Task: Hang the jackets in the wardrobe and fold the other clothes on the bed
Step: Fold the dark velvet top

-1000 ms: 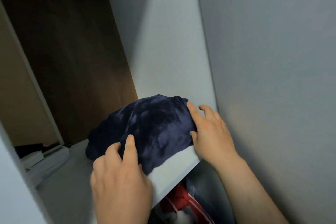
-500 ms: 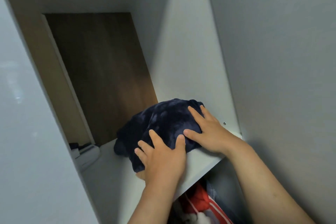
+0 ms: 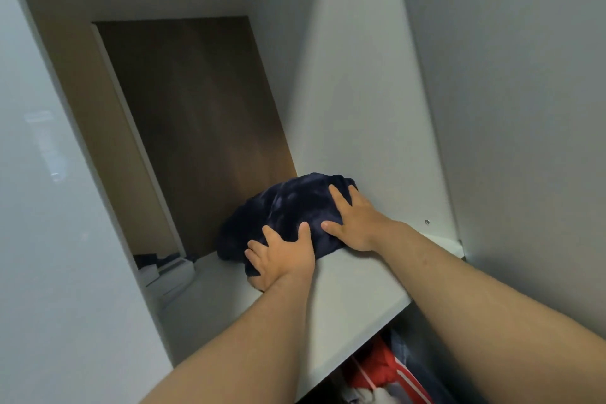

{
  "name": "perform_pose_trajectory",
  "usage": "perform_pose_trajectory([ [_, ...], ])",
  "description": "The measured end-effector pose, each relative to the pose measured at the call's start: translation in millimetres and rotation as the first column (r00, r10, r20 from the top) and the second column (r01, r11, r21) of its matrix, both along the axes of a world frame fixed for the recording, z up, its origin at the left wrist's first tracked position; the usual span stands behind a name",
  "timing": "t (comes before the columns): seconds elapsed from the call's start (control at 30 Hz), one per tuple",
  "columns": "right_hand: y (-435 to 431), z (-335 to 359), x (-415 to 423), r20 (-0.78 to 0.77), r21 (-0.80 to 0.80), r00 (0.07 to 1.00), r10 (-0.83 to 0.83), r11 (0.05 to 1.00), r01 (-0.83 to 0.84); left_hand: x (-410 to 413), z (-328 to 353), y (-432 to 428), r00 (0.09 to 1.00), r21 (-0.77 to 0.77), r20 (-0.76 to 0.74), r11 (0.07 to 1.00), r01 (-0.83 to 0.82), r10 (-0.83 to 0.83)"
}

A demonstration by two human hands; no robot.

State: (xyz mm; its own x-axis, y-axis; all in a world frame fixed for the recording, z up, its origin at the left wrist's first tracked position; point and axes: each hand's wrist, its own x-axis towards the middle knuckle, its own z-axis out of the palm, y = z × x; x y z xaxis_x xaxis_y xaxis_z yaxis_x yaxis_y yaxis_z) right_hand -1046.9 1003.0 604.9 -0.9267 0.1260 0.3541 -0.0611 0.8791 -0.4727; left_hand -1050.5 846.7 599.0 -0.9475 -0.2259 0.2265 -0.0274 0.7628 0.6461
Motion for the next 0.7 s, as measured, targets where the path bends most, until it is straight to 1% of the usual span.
perform_pose_trajectory([
  [0.17, 2, -4, -29, 0.099, 0.124, 0.995, -0.032, 0.992, 0.02, -25, 0, 11, 0.994, -0.113, 0.096, 0.993, -0.043, 0.054],
  [0.27, 5, -2, -47, 0.129, 0.173, 0.989, -0.065, 0.984, 0.042, -41, -1, 17, 0.994, -0.155, 0.1, 0.988, -0.026, 0.042],
  [0.37, 5, -8, -62, 0.088, 0.182, 0.994, -0.061, 0.982, 0.044, -57, -5, 21, 0.992, -0.189, 0.112, 0.982, -0.03, 0.052],
  [0.53, 9, -21, -80, -0.005, 0.167, 1.0, -0.025, 0.986, 0.026, -81, -5, 24, 0.992, -0.203, 0.105, 0.978, -0.041, 0.063],
  [0.7, 10, -23, -83, -0.049, 0.168, 0.998, -0.033, 0.985, 0.04, -81, -8, 24, 0.996, -0.23, 0.051, 0.971, -0.055, 0.069],
])
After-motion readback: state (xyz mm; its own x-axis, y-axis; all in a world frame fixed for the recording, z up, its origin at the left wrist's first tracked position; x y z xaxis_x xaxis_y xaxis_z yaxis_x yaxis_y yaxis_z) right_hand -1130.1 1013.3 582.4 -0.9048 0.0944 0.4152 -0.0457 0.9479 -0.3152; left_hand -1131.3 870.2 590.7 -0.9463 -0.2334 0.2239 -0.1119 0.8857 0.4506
